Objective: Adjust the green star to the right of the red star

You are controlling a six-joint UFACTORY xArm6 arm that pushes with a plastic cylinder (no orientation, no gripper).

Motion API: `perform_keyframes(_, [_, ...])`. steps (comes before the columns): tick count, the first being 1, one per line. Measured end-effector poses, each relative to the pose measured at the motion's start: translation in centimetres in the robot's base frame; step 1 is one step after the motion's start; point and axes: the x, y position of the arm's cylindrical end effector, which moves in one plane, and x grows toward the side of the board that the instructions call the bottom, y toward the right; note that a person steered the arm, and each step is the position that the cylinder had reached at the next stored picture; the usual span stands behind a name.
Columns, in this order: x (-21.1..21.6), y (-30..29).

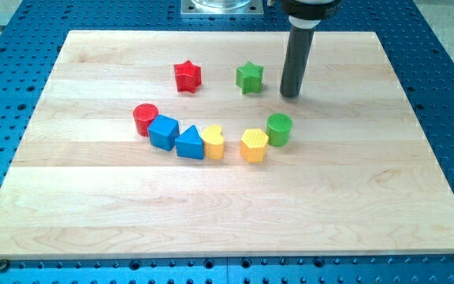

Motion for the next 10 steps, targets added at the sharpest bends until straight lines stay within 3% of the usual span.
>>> perform_keyframes(1, [-3.1,-1.6])
perform_keyframes(6, [-3.5,-6.2])
perform_keyframes(7, [-3.6,-4.1])
perform_keyframes(8, [-2.5,0.7])
perform_keyframes(10, [6.5,3.1])
